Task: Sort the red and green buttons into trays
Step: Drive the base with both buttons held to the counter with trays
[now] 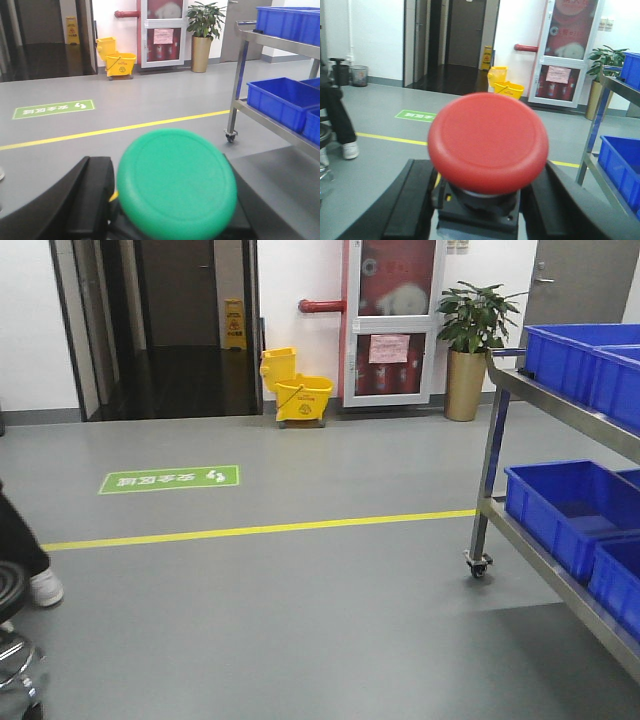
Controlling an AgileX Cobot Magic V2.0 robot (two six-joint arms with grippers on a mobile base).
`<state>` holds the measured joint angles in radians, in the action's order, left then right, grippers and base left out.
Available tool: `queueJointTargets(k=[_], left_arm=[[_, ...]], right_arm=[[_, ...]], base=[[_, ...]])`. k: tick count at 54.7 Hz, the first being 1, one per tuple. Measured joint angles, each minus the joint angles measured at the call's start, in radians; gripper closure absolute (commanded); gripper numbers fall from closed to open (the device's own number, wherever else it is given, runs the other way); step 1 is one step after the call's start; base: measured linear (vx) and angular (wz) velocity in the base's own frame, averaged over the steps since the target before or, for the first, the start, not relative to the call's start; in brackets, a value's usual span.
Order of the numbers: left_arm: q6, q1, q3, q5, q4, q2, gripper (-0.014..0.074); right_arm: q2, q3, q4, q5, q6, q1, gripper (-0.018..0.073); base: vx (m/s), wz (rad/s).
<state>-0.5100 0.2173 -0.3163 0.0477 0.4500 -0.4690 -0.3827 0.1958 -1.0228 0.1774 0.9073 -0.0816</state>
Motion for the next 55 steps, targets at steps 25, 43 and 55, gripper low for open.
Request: queueJointTargets(k=[25, 43, 55], left_arm=[[0.0, 0.0, 0.0, 0.0, 0.0, 0.0, 0.0594], [0.0, 0.0, 0.0, 0.001, 0.0, 0.0, 0.0594], [0.0, 0.0, 0.0, 0.001, 0.0, 0.0, 0.0594]], right_arm=[[0.0, 0.0, 0.0, -0.001, 0.0, 0.0, 0.0567], [-0.001, 0.0, 0.0, -0.001, 0.0, 0.0, 0.0567], [-0.001, 0.0, 0.0, -0.001, 0.0, 0.0, 0.0567]], base=[[0.67, -0.37], [0.61, -0.62], [0.55, -0.69]])
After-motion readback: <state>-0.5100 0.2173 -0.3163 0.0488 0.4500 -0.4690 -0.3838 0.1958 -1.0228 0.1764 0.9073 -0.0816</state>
